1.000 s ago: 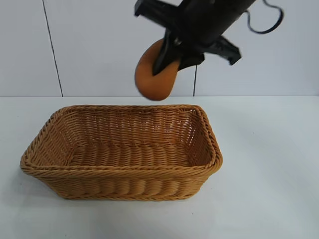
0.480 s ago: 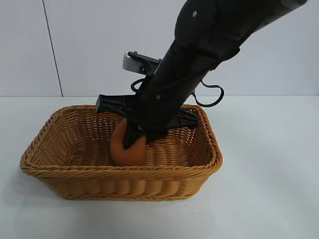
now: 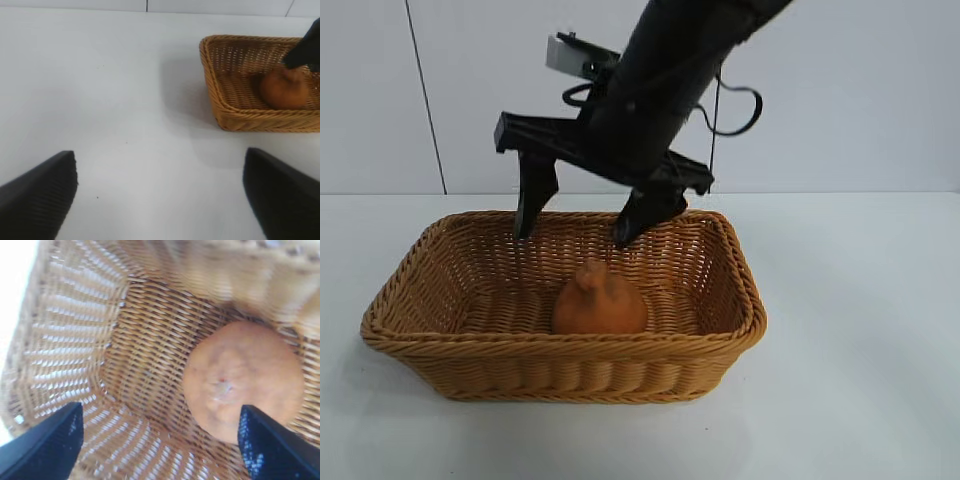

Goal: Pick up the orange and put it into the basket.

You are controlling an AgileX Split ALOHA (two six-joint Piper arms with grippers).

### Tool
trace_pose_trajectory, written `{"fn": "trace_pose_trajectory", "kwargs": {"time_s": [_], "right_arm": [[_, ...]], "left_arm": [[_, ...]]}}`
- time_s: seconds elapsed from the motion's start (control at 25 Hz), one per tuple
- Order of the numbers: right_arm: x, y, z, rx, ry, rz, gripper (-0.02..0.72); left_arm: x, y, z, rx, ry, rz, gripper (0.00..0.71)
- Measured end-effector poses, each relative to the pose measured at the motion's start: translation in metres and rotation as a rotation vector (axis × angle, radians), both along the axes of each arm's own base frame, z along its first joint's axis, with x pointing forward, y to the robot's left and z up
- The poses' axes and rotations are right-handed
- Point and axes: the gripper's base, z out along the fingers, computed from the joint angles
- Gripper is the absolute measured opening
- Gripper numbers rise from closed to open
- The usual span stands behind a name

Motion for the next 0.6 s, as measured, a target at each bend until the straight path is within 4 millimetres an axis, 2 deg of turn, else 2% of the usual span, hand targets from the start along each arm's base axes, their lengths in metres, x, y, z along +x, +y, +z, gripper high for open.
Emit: {"fn": "trace_pose_trajectory", "kwargs": {"time_s": [0.12, 0.32, 0.52, 0.6], "right_arm": [[0.02, -0.038, 0.004, -0.027, -0.005, -0.098, 0.588], [0.047, -0.118, 0.004, -0.075, 0.01, -0.253, 0.588], [0.059, -0.197, 0.004, -0.092, 0.02, -0.423, 0.588], [0.059, -0.217, 0.004, -0.089, 0.025, -0.465, 0.588]], "left_arm": [[0.0, 0.0, 0.0, 0.0, 0.0, 0.0, 0.642], [0.0, 0.0, 0.0, 0.0, 0.0, 0.0, 0.642], [0.0, 0.0, 0.0, 0.0, 0.0, 0.0, 0.642], [0.0, 0.0, 0.0, 0.0, 0.0, 0.0, 0.642]]}}
